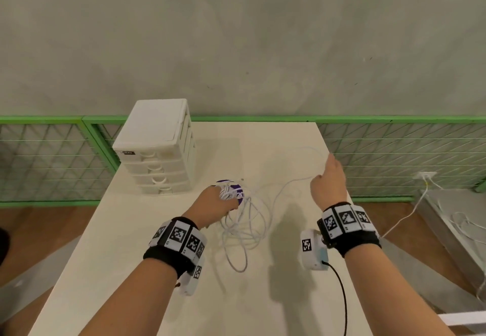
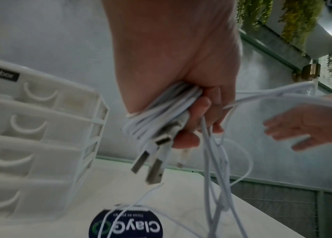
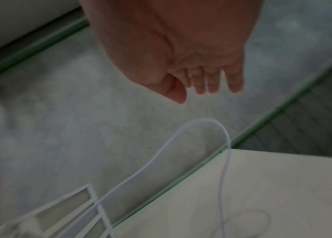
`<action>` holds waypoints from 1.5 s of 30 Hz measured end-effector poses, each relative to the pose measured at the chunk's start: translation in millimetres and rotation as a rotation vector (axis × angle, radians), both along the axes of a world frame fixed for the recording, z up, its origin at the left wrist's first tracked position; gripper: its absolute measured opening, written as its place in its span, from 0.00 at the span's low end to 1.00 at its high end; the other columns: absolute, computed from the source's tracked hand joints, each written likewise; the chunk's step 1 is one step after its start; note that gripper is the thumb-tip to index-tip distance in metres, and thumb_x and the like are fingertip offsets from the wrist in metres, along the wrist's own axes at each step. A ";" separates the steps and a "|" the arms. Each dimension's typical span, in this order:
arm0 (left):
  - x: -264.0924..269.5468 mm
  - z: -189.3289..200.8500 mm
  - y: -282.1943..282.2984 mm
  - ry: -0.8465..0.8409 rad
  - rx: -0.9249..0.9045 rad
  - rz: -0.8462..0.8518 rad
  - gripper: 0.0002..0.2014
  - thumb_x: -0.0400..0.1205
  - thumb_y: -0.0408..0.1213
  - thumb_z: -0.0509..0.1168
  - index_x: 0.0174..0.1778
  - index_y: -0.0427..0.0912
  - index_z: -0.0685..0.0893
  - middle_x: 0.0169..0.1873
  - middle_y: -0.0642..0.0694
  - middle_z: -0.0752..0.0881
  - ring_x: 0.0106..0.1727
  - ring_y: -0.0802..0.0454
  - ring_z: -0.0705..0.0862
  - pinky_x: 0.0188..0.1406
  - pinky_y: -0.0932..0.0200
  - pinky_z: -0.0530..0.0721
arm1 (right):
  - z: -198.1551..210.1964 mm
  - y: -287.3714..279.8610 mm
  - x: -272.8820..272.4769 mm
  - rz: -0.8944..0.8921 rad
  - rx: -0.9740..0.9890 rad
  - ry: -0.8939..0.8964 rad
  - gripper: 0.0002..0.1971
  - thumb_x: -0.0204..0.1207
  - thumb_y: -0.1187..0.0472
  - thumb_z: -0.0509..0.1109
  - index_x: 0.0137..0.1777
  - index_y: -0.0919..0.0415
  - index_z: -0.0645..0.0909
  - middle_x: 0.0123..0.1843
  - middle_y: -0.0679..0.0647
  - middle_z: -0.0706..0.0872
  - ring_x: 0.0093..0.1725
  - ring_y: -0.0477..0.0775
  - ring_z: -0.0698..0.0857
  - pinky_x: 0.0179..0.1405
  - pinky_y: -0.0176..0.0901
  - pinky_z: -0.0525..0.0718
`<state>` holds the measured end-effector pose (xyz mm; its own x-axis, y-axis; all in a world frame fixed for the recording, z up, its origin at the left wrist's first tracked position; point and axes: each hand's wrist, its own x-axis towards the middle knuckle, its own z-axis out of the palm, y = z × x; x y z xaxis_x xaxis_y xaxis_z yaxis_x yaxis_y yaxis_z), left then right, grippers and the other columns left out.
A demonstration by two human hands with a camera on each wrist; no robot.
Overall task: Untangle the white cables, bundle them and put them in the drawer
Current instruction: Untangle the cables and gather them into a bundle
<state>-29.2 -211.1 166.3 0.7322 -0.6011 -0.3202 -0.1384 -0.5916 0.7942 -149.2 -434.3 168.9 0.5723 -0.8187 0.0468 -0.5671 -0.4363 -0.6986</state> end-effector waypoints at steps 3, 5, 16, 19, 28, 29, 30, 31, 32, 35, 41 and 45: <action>-0.7 15.5 -4.3 -0.013 -0.017 -0.057 0.06 0.75 0.35 0.67 0.35 0.39 0.77 0.28 0.42 0.76 0.24 0.50 0.71 0.22 0.66 0.67 | 9.8 26.1 14.7 0.450 -0.269 -0.050 0.34 0.76 0.77 0.56 0.81 0.56 0.58 0.83 0.55 0.59 0.82 0.55 0.55 0.81 0.43 0.51; -1.3 25.2 -7.1 -0.043 -0.028 -0.074 0.06 0.77 0.34 0.67 0.38 0.36 0.79 0.28 0.43 0.77 0.22 0.53 0.72 0.16 0.69 0.68 | 12.8 40.6 25.4 0.715 -0.311 0.068 0.35 0.75 0.78 0.55 0.81 0.53 0.59 0.83 0.52 0.60 0.83 0.53 0.53 0.82 0.45 0.50; -2.6 50.1 -4.7 -0.042 -0.116 0.017 0.23 0.67 0.57 0.77 0.36 0.39 0.81 0.29 0.42 0.79 0.28 0.51 0.76 0.22 0.66 0.70 | 20.3 55.7 36.7 0.758 -0.180 -0.041 0.12 0.80 0.62 0.65 0.58 0.55 0.86 0.43 0.56 0.84 0.48 0.56 0.82 0.41 0.36 0.67; -5.6 49.2 -7.6 -0.058 -0.037 0.004 0.18 0.68 0.46 0.79 0.37 0.34 0.83 0.30 0.42 0.81 0.29 0.51 0.79 0.26 0.64 0.74 | 20.2 63.0 37.8 0.758 -0.132 -0.104 0.11 0.79 0.61 0.67 0.58 0.54 0.87 0.42 0.56 0.84 0.45 0.55 0.82 0.42 0.38 0.71; 11.0 44.8 16.2 -0.089 -0.107 0.192 0.18 0.76 0.49 0.72 0.33 0.36 0.81 0.24 0.44 0.82 0.23 0.48 0.78 0.23 0.62 0.75 | 18.9 32.3 23.0 0.400 0.010 -0.202 0.09 0.79 0.54 0.67 0.55 0.48 0.87 0.51 0.45 0.89 0.51 0.45 0.84 0.50 0.35 0.75; 14.5 43.8 21.0 -0.087 -0.134 0.232 0.18 0.77 0.49 0.72 0.30 0.38 0.80 0.22 0.46 0.81 0.22 0.50 0.77 0.21 0.64 0.74 | 16.4 25.9 19.1 0.326 0.028 -0.226 0.09 0.79 0.55 0.67 0.55 0.48 0.87 0.54 0.45 0.89 0.52 0.45 0.84 0.51 0.34 0.75; 17.3 43.2 24.9 -0.080 -0.169 0.272 0.18 0.77 0.48 0.72 0.29 0.39 0.80 0.21 0.47 0.80 0.21 0.52 0.76 0.20 0.66 0.73 | 13.1 19.9 15.3 0.260 0.034 -0.235 0.10 0.79 0.55 0.67 0.55 0.48 0.87 0.55 0.44 0.89 0.53 0.45 0.84 0.52 0.35 0.75; 19.3 43.3 28.2 -0.070 -0.209 0.318 0.17 0.78 0.48 0.71 0.29 0.40 0.80 0.21 0.47 0.79 0.21 0.53 0.76 0.19 0.66 0.73 | 9.6 14.7 11.2 0.201 0.038 -0.231 0.10 0.79 0.56 0.67 0.55 0.49 0.88 0.56 0.45 0.89 0.54 0.46 0.84 0.53 0.36 0.76; 21.2 42.9 30.5 -0.057 -0.246 0.366 0.17 0.78 0.47 0.72 0.29 0.40 0.80 0.21 0.46 0.79 0.21 0.52 0.76 0.19 0.65 0.73 | 5.1 10.0 6.8 0.145 0.048 -0.220 0.10 0.79 0.56 0.67 0.54 0.49 0.88 0.56 0.46 0.89 0.54 0.48 0.84 0.53 0.37 0.76; 25.2 40.0 37.8 -0.029 -0.325 0.518 0.18 0.77 0.45 0.72 0.27 0.39 0.79 0.17 0.46 0.77 0.20 0.49 0.74 0.21 0.61 0.74 | -14.9 -0.1 -7.4 -0.012 0.101 -0.173 0.10 0.78 0.57 0.67 0.54 0.50 0.88 0.55 0.51 0.89 0.54 0.53 0.84 0.53 0.40 0.77; 13.7 29.9 37.2 0.011 -0.304 0.444 0.17 0.77 0.44 0.72 0.28 0.39 0.79 0.15 0.50 0.77 0.18 0.52 0.75 0.21 0.62 0.74 | -53.8 7.8 -14.1 0.089 0.064 0.122 0.15 0.81 0.62 0.62 0.64 0.58 0.82 0.66 0.60 0.83 0.66 0.62 0.79 0.66 0.47 0.75; 4.2 29.2 30.4 0.019 -0.288 0.328 0.18 0.78 0.43 0.72 0.26 0.39 0.78 0.11 0.54 0.77 0.13 0.60 0.74 0.15 0.69 0.71 | -31.1 38.6 9.6 0.442 -0.092 -0.191 0.19 0.81 0.69 0.60 0.70 0.57 0.77 0.72 0.56 0.78 0.75 0.57 0.70 0.76 0.42 0.63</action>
<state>-25.0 -180.7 195.5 0.8951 -0.4042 -0.1882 0.0359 -0.3555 0.9340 -139.6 -395.7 137.8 0.8381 -0.4871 0.2454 -0.1791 -0.6707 -0.7198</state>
